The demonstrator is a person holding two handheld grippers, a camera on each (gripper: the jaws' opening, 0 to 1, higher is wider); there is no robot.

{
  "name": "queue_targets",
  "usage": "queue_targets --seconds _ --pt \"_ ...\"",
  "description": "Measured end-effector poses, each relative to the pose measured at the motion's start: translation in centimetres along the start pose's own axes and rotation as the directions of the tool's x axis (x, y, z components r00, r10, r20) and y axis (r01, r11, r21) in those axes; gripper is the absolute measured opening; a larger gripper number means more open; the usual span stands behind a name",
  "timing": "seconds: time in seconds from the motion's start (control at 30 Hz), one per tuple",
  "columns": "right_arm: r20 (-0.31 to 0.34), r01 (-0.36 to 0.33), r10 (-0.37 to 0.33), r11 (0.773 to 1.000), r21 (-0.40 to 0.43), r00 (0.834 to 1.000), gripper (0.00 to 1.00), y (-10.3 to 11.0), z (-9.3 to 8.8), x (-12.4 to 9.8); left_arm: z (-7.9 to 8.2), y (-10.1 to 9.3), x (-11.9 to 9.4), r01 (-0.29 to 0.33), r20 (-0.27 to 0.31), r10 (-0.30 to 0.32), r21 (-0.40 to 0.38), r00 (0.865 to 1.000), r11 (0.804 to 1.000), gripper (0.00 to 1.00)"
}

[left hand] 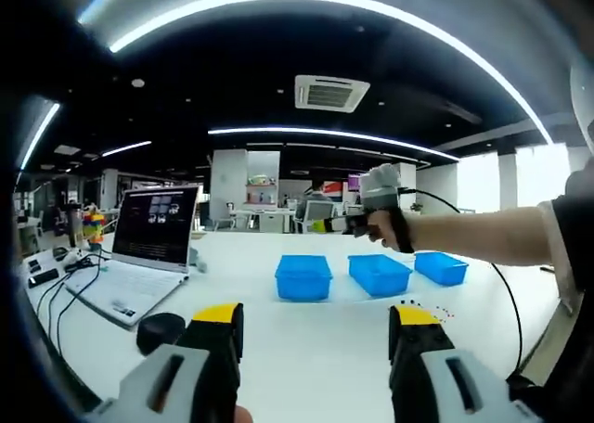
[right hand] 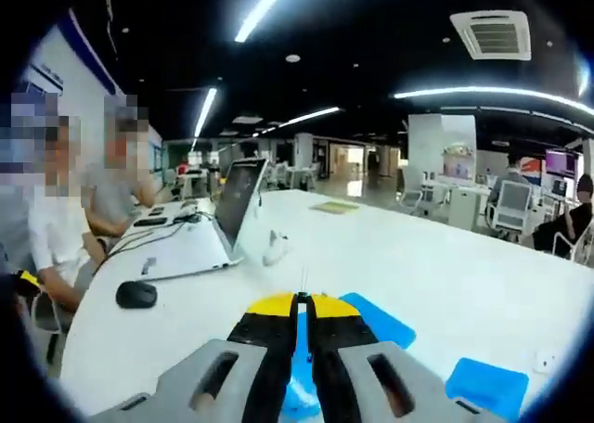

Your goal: Pick up the resistors one by one and place each resistor into its matching bin, sorting the parts by color and model until every resistor is separated into the correct bin for its type

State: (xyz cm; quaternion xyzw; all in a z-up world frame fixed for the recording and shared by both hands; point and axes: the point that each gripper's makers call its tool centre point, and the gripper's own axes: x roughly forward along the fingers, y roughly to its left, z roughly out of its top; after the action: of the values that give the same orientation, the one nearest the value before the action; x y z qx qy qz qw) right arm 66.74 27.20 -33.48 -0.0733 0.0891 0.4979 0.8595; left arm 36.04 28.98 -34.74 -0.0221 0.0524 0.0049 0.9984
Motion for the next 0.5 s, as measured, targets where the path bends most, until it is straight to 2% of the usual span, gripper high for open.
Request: queue_targets --seconds 0.1,0.17,0.23,0.27,0.37,0.5 --pt "-0.01 0.005 -0.005 1.0 -0.016 1.0 0.07 -0.1 -0.6 0.5 0.1 0.1 -0.1 -0.001 0.001 0.001 0.003 1.0 1.0 0.64" --pt "-0.027 0.034 -0.035 0.998 -0.044 0.999 0.08 -0.6 -1.2 0.6 0.1 0.1 0.0 -0.001 0.0 0.001 0.003 1.0 1.0 0.64" --pt "-0.019 0.039 -0.039 0.998 -0.047 0.999 0.16 -0.9 -1.3 0.4 0.0 -0.1 0.0 0.002 -0.002 -0.002 0.003 1.0 1.0 0.64" --pt "-0.015 0.041 -0.042 0.998 -0.049 0.999 0.24 -0.9 -1.3 0.3 0.0 -0.2 0.1 0.005 -0.002 -0.005 0.004 1.0 1.0 0.64" --pt "0.008 0.038 -0.038 0.996 -0.084 0.999 0.33 -1.0 -0.8 -0.8 0.1 -0.7 0.3 0.021 -0.001 -0.021 0.006 1.0 1.0 0.64" --pt "0.028 0.027 -0.025 0.997 -0.075 0.999 0.35 -1.2 -0.5 -3.2 -0.1 -1.9 0.8 0.062 -0.008 -0.062 0.015 0.998 0.998 0.64"
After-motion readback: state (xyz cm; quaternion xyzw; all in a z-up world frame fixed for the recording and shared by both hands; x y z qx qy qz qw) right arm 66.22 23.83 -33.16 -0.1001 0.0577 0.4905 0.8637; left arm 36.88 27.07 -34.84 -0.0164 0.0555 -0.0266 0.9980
